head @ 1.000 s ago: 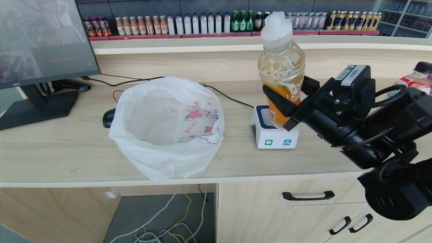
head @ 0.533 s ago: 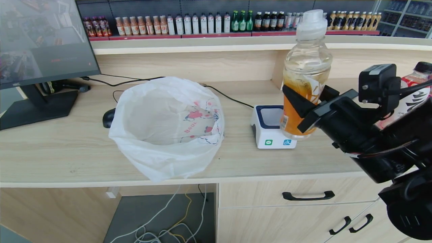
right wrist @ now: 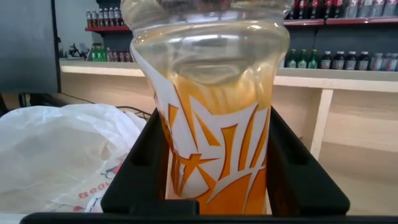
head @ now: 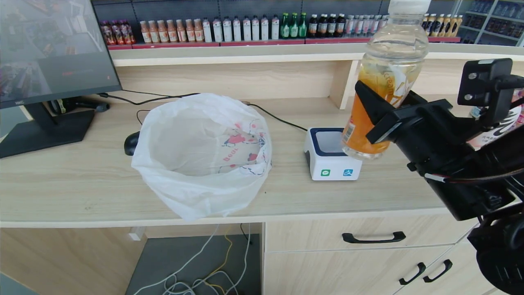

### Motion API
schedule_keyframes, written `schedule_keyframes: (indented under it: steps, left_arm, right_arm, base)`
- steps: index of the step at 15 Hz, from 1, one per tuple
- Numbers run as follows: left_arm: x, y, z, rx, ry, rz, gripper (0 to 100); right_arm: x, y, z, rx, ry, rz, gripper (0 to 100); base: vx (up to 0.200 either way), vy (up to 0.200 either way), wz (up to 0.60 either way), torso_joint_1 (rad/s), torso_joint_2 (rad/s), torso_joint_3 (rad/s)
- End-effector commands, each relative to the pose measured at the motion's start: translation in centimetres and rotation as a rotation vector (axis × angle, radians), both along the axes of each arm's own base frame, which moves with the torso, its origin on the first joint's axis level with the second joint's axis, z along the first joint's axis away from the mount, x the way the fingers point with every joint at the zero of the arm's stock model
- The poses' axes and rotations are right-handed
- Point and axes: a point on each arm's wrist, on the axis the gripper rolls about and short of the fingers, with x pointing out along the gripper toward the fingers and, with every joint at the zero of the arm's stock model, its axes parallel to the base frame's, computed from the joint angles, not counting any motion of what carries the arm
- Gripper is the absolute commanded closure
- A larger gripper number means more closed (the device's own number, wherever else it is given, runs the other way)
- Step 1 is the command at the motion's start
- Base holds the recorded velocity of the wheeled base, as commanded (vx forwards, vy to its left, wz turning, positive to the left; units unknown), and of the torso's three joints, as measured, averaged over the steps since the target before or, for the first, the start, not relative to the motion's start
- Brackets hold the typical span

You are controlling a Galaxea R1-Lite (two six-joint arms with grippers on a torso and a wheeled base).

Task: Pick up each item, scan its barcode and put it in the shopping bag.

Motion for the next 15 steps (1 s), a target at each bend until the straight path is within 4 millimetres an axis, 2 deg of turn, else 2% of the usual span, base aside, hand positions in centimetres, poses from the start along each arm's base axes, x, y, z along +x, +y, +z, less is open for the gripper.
schedule_keyframes:
  steps: [1,3,5,10,15]
  left_arm:
    - [0.0,0.0,0.0,0.000,0.000,-0.002,0]
    - [0.0,0.0,0.0,-0.002,0.000,0.000,0]
    - [0.0,0.0,0.0,-0.002,0.000,0.000,0]
    - [0.0,0.0,0.0,-0.003,0.000,0.000,0]
    - [0.0,0.0,0.0,-0.003,0.001,0.000,0]
  right_arm:
    - [0.4,-0.3,0.7,0.056,-0.007,0.009,100]
    - [0.2,-0.6,0.5,0.059,0.002,0.005,100]
    - [0.4,-0.8,1.0,0.071,-0.013,-0.001,100]
    - [1.4,-3.6,1.7,0.119,-0.028,-0.079,100]
    - [1.3,-3.6,1.9,0.119,-0.039,-0.080,100]
  base:
    - [0.000,0.000,0.00,0.000,0.00,0.000]
    - [0.000,0.000,0.00,0.000,0.00,0.000]
    - [0.000,0.200,0.00,0.002,0.00,0.002]
    - [0.000,0.200,0.00,0.002,0.00,0.005]
    - [0.000,0.200,0.00,-0.001,0.00,0.000]
